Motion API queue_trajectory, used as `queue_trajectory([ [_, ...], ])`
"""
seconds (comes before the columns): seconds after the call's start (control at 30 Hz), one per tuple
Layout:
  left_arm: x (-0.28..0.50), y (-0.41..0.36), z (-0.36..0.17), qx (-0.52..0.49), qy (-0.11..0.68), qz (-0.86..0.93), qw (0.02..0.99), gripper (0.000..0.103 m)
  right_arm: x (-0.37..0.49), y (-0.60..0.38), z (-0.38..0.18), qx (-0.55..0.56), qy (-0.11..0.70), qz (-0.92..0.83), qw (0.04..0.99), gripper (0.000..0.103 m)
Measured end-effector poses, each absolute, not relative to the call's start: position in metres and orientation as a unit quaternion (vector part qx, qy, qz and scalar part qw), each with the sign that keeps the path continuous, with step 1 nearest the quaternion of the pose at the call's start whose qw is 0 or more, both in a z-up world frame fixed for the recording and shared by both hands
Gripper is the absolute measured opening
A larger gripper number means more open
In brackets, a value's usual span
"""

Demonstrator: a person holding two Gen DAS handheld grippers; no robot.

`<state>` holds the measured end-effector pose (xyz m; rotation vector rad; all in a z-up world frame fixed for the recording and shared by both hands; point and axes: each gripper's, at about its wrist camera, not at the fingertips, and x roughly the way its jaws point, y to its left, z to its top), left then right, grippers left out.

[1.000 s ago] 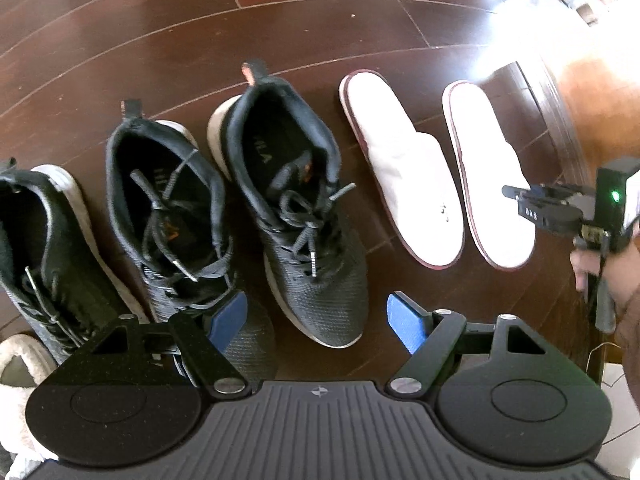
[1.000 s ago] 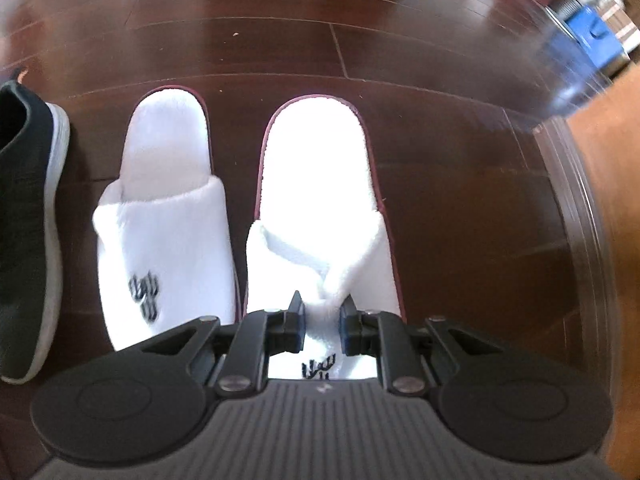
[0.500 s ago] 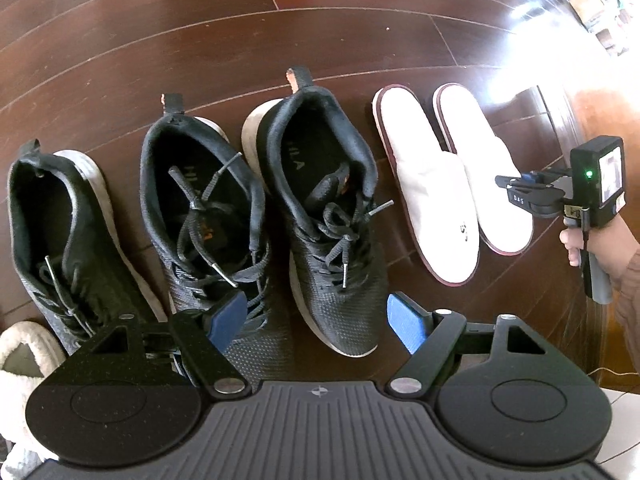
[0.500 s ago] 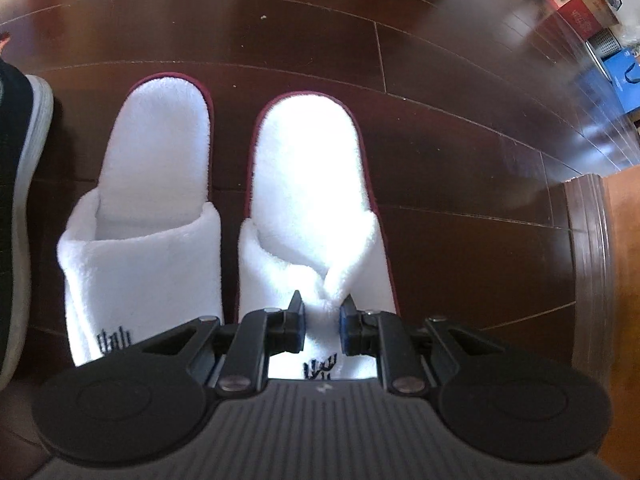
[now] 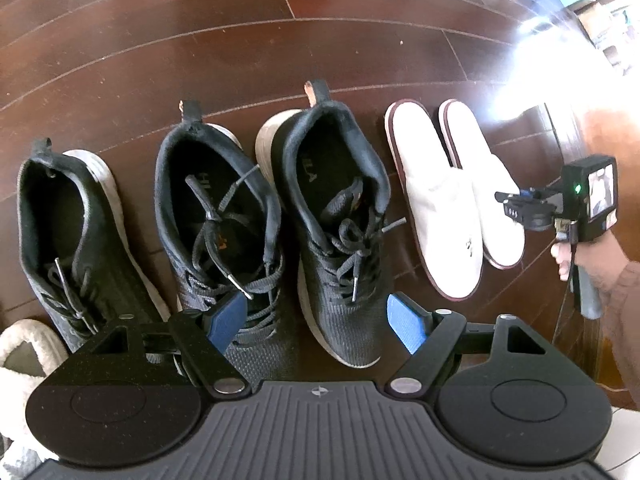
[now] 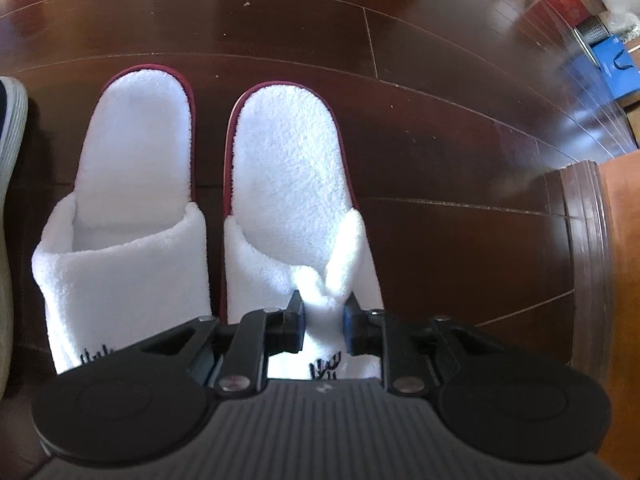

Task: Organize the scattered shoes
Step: 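Lower the white slipper next to its mate and open the right tool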

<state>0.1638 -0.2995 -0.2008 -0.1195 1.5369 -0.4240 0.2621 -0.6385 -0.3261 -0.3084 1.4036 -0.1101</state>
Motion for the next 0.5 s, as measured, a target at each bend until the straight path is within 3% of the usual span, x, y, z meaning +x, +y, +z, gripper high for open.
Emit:
queue_trajectory([
  [0.03,0.165,-0.298,-0.2,-0.058,0.687,-0.188,0.699,0.082,0.262,-0.638,-0.325,-0.143,0.642,-0.054,0.751,0.036],
  [0.17,0.175,-0.295,-0.194,-0.073,0.676,-0.18,0.71,0.082,0.262,-0.636,-0.315,-0.137,0.636,-0.061,0.757,0.046],
  [0.5,0.209,-0.266,-0.163,-0.14,0.629,-0.138,0.752,0.082,0.232,-0.623,-0.227,-0.062,0.583,-0.089,0.805,0.054],
])
